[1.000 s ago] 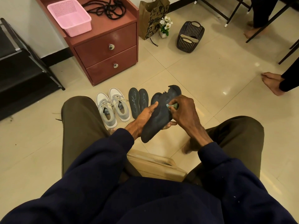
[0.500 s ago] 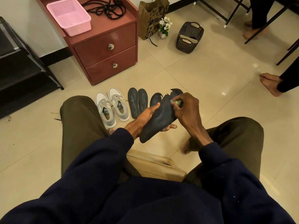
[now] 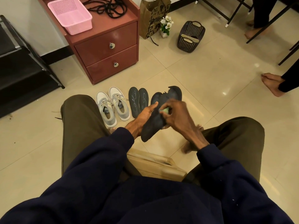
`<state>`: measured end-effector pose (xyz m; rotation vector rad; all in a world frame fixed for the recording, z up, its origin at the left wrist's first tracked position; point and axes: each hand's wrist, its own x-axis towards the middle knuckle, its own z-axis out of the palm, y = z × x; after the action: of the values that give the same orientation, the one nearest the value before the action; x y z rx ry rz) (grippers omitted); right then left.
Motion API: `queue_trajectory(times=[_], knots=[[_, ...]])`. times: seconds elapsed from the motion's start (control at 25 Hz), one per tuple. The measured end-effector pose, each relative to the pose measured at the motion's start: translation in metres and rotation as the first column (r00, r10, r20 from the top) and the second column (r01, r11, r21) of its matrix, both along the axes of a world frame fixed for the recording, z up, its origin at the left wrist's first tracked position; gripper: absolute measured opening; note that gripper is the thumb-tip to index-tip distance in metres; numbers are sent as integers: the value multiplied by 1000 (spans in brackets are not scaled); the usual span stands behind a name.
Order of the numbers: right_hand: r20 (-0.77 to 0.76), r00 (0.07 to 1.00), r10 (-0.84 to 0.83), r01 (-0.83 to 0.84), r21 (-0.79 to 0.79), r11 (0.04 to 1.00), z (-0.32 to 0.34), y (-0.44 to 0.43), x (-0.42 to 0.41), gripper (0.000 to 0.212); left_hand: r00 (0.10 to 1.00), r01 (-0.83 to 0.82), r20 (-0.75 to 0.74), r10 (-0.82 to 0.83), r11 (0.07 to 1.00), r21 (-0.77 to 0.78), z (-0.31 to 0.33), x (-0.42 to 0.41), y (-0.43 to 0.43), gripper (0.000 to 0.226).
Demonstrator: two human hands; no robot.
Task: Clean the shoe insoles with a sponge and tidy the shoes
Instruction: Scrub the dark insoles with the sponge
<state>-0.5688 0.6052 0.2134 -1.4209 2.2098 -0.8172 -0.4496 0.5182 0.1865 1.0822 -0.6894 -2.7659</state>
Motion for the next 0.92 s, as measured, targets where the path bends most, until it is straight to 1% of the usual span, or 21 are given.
queue_trajectory(times=[0.04,0.08,0.12,0.16,0.2,0.24,0.28,0.32,0.36,0.44,0.48,0.52,0.56,0.64,0.68,0.72,0.76,0.8,0.84,0.88,0.92], knots=[[91,991,98,-101,35,994,3,0,9,7,1000,-20,-1,20,1000,-9,-2,1,-1,42],[158,974,161,-172,61,983,5,0,12,6,999,-32,7,32,999,-23,-3,1,-2,44],[164,972,170,-184,73,980,6,0,9,5,999,-35,1,35,999,-22,-4,1,-3,43],[111,987,117,-125,68,990,5,-1,1,4,1000,-28,-11,28,999,-14,-4,1,-4,42],[10,1000,23,-24,61,998,2,-1,-10,5,1000,-20,-16,20,1000,1,-2,1,-3,42],[-109,991,-77,83,56,995,-1,1,-22,6,1000,-11,-16,12,1000,10,0,0,-1,43],[-191,971,-144,156,48,987,-3,4,-30,8,1000,-5,-19,5,1000,11,4,0,1,44],[-210,966,-153,164,35,986,-4,6,-31,10,1000,-5,-11,5,1000,-6,5,0,2,43],[-178,978,-104,113,41,993,-4,6,-26,11,1000,-20,-6,19,1000,-23,4,1,2,42],[-27,995,100,-97,108,989,-1,5,-5,9,998,-57,2,57,996,-70,0,2,-1,42],[61,982,181,-188,149,971,1,4,3,6,997,-68,16,69,994,-84,0,3,-2,43],[100,972,212,-226,159,961,0,4,6,4,998,-66,18,68,994,-85,1,4,-2,44],[71,981,180,-189,137,972,-1,3,2,4,997,-73,21,75,993,-88,2,4,-3,44],[-101,995,0,7,69,998,-4,3,-17,7,998,-68,9,68,995,-73,10,3,0,40],[-183,980,-79,89,48,995,-5,5,-26,8,998,-66,11,67,995,-70,13,3,2,40],[-217,970,-106,117,35,993,-5,6,-28,10,998,-70,6,70,996,-62,12,2,1,41],[-192,978,-79,88,37,995,-4,7,-23,11,997,-79,16,81,995,-64,10,1,1,42],[-125,992,1,6,57,998,0,6,-14,11,996,-85,23,87,993,-81,7,1,-1,43],[-24,995,96,-94,81,992,2,6,-2,10,995,-101,18,103,991,-88,3,2,-3,45],[66,984,168,-175,108,979,5,5,7,8,994,-107,24,110,990,-92,-1,3,-5,46],[112,976,188,-200,108,974,5,4,9,5,994,-105,29,108,991,-84,-2,3,-5,47]])
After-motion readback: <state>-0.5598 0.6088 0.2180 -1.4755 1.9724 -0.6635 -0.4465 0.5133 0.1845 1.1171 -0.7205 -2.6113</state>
